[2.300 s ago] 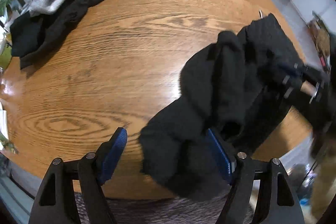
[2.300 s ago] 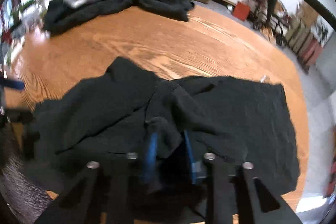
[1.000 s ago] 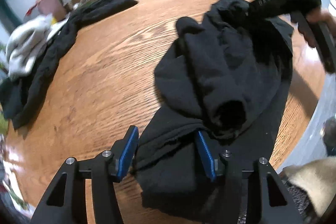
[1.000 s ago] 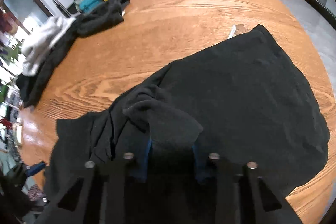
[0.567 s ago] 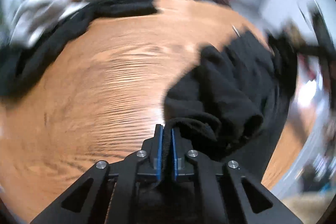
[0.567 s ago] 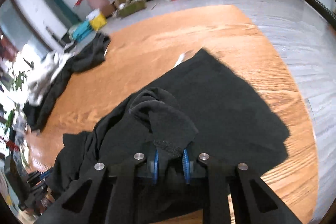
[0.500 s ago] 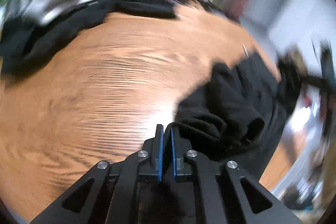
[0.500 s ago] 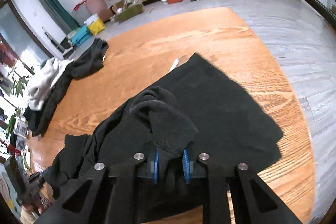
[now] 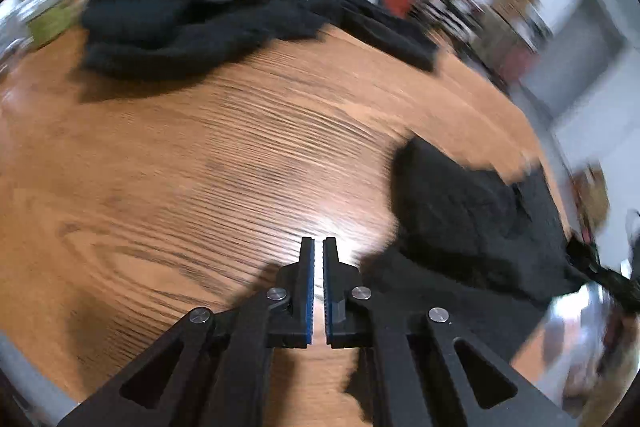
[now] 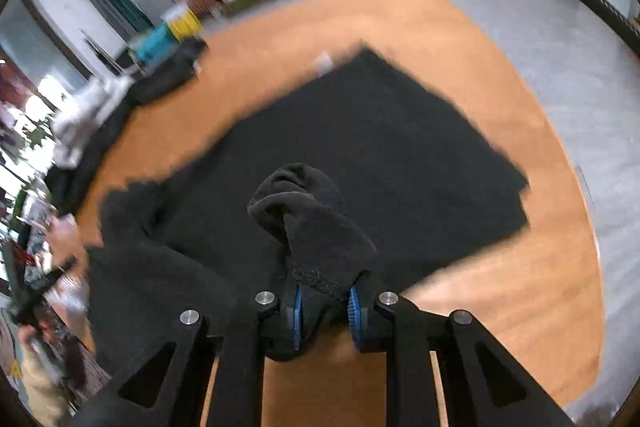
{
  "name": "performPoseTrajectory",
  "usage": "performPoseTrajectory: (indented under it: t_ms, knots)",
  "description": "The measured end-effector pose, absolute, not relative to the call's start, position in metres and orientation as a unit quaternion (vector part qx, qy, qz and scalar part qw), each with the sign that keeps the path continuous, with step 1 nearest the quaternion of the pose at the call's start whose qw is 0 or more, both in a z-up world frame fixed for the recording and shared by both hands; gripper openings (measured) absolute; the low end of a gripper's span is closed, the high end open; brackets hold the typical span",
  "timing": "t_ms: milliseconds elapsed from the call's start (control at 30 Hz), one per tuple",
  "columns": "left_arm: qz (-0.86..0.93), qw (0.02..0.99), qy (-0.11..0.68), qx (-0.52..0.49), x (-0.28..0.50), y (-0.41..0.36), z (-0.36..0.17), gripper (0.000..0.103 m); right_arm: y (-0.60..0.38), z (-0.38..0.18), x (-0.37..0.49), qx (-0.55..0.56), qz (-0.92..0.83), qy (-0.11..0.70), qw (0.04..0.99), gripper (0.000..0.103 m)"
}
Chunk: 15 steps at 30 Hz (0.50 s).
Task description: Fold clothes
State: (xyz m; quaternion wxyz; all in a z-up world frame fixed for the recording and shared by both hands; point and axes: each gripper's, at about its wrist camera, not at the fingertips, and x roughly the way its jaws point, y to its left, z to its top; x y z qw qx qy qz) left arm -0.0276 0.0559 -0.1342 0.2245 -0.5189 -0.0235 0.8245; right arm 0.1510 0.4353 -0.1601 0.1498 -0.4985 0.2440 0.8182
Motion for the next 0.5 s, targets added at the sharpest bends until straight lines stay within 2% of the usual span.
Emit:
performPoseTrajectory:
  t_ms: [33, 67, 167, 367, 500]
  knots:
    - [0.827, 0.237, 0.022, -0.510, -0.021, 0.072, -0.130, 0.052, 0.438, -0.168, 0.158, -0.507, 0.810, 0.251, 0.155, 0.019]
    - [0.828, 0.248, 0.069, -0.498, -0.014, 0.089, -0.126, 0.077, 0.442, -0.174, 0.164, -0.508, 0.805, 0.260, 0.160, 0.019]
    - [0.834, 0.290, 0.201, -0.425, 0.007, 0.135, -0.116, 0.077, 0.451, -0.182, 0.180, -0.504, 0.797, 0.288, 0.164, 0.021]
    - [0.784, 0.318, 0.393, -0.360, 0.042, 0.197, -0.132, 0.077, 0.450, -0.172, 0.182, -0.489, 0.809, 0.286, 0.159, 0.021]
    - [0.758, 0.356, 0.421, -0.349, 0.059, 0.207, -0.138, 0.075, 0.453, -0.159, 0.173, -0.470, 0.820, 0.288, 0.153, 0.021]
